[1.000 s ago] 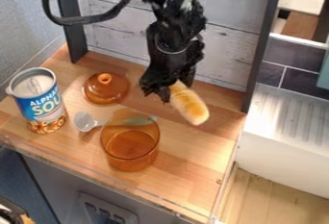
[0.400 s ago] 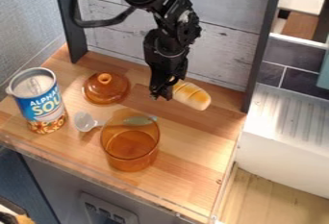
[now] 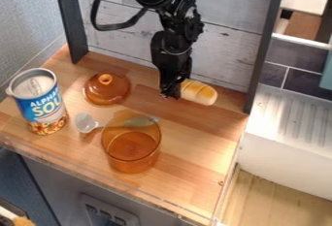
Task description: Move the bread to the top right side of the table
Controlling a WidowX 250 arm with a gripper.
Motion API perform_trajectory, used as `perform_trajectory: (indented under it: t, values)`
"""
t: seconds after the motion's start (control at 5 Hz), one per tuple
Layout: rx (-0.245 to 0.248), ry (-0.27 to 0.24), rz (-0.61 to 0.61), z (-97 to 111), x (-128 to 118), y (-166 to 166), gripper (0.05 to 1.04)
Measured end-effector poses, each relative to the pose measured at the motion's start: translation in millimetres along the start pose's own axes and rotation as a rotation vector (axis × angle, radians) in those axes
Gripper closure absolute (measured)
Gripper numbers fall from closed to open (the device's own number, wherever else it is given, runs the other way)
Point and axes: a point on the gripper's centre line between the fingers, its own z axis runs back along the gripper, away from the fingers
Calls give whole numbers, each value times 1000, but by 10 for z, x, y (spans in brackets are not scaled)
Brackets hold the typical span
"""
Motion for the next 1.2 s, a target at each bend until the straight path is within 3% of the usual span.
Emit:
perform_trajectory:
  t: [0.4, 0.6, 0.8, 1.2]
  values:
    - [45, 16, -14, -188, -45, -18, 441]
    - [49, 49, 38, -205, -46, -17, 155]
    - [62, 65, 40, -209, -62, 13, 81]
    - [88, 74, 16, -171, -72, 89, 83]
